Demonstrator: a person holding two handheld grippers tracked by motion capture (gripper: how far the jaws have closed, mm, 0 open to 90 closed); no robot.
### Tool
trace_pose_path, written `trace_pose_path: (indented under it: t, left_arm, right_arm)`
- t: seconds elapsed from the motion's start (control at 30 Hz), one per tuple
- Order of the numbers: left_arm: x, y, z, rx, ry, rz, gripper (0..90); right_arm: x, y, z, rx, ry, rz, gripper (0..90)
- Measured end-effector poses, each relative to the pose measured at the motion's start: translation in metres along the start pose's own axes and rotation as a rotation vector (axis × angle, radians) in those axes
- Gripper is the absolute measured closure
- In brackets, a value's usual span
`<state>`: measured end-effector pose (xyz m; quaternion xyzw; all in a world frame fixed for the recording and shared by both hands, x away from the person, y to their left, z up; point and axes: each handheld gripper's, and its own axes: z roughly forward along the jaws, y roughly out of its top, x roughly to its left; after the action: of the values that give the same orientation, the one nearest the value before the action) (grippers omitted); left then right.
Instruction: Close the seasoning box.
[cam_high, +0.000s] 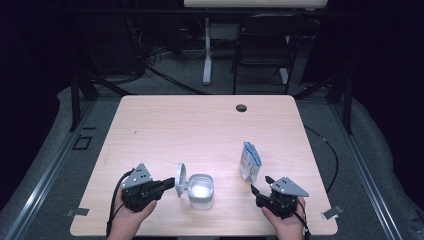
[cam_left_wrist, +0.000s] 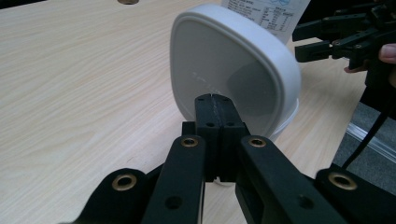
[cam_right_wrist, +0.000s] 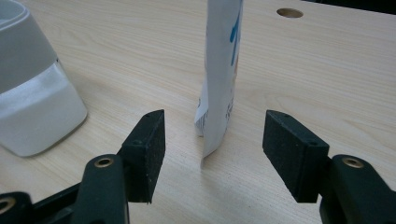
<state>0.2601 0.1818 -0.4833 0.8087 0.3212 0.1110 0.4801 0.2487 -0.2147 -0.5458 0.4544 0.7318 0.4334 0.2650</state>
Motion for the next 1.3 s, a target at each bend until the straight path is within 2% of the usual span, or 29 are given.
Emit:
trace_pose_path:
  t: [0.3, 0.43, 0.53, 0.93, 1.13, 1.17, 1.27, 1.3]
  left_arm:
    - [-0.011, 0.003, 0.009, 0.003, -0.021, 0.039, 90.0]
    - [-0.017, 0.003, 0.014, 0.012, -0.043, 0.059, 90.0]
    - [-0.019, 0.004, 0.014, 0.012, -0.039, 0.071, 90.0]
    - [-0.002, -0.002, 0.007, -0.002, 0.005, 0.026, 90.0]
    - [0.017, -0.01, 0.003, -0.005, 0.053, -0.045, 88.7]
    - [0.025, -0.014, 0.0, 0.001, 0.074, -0.066, 88.6]
    - [0.036, -0.02, -0.003, -0.005, 0.099, -0.096, 88.5]
    - [0.036, -0.02, -0.003, -0.005, 0.099, -0.096, 88.4]
  right_arm:
    - [-0.002, -0.003, 0.001, -0.001, -0.001, 0.019, 39.1]
    - [-0.001, -0.003, 0.002, 0.005, 0.004, 0.01, 39.1]
    - [0.0, -0.003, 0.002, 0.008, 0.002, 0.003, 39.0]
    - [-0.001, -0.005, 0.004, 0.009, 0.001, 0.005, 38.9]
    - [-0.001, -0.006, 0.003, 0.015, 0.004, 0.002, 38.7]
    - [-0.001, -0.006, 0.003, 0.016, 0.003, 0.002, 38.8]
    - [-0.001, -0.006, 0.004, 0.017, 0.001, 0.006, 38.8]
    - [-0.001, -0.006, 0.004, 0.017, 0.001, 0.006, 38.8]
